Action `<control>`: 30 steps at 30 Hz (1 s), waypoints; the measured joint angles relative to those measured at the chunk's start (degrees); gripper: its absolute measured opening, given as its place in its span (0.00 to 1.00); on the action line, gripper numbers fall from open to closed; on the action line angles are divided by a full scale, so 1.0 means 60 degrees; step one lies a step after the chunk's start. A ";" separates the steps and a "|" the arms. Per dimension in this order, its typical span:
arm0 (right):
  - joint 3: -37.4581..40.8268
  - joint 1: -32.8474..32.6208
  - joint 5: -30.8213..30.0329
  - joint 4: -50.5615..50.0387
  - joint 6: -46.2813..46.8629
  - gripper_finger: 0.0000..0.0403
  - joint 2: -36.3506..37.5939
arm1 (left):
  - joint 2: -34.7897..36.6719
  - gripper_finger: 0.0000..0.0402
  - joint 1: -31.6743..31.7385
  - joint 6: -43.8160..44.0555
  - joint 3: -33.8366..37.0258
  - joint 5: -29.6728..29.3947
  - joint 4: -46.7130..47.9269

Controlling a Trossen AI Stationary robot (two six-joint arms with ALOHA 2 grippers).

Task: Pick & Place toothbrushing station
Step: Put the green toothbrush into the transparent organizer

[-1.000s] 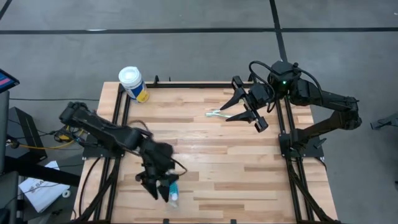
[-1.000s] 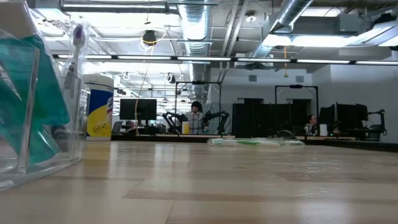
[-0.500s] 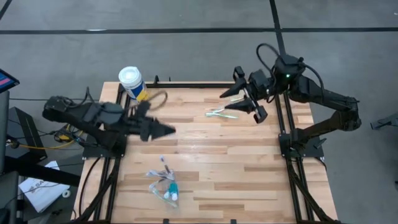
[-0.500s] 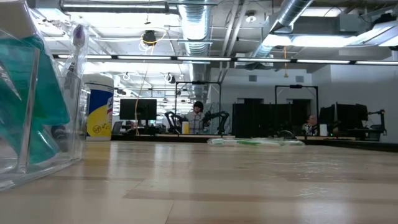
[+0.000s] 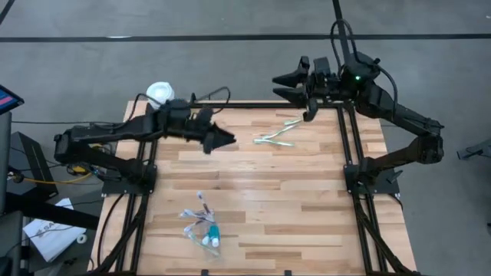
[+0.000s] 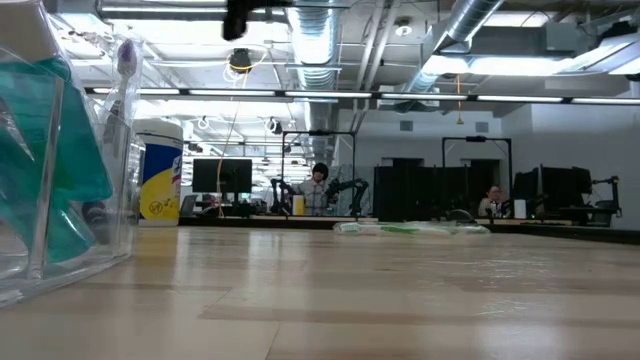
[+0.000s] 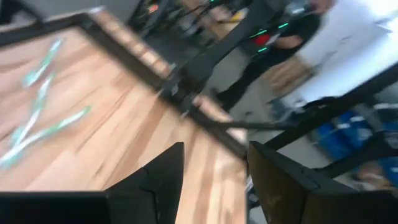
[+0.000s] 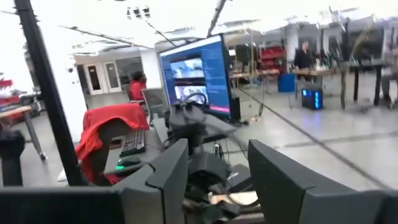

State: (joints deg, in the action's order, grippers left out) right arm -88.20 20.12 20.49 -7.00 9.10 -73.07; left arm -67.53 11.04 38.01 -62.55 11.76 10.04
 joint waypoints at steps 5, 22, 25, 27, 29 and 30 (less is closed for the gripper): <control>0.0000 0.0271 -0.0220 0.0009 0.0484 0.38 0.0001 | -0.0714 0.40 0.1324 -0.0288 0.0321 0.1983 -0.2786; 0.0000 0.0738 -0.0199 -0.0742 0.0594 0.37 -0.0006 | -0.3900 0.50 0.2402 -0.2124 0.0328 0.3750 -0.3828; 0.0000 0.0977 0.0389 -0.0824 0.0594 0.38 -0.0005 | -0.4503 0.52 0.2428 -0.2643 0.0328 0.3523 -0.3825; 0.0000 0.1142 0.0757 -0.0835 0.0594 0.38 -0.0003 | -0.4885 0.53 0.2428 -0.2834 0.0328 0.3423 -0.3819; 0.0000 0.1295 0.0950 -0.0835 0.0661 0.38 -0.0002 | -0.5248 0.53 0.2428 -0.2974 0.0328 0.3324 -0.3825; 0.0000 0.1392 0.1082 -0.0835 0.0747 0.38 -0.0002 | -0.5398 0.53 0.2425 -0.3035 0.0331 0.3318 -0.3804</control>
State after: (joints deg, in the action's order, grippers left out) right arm -88.20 28.47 26.99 -12.01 13.59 -73.08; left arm -99.92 25.59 19.80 -60.56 31.67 -12.78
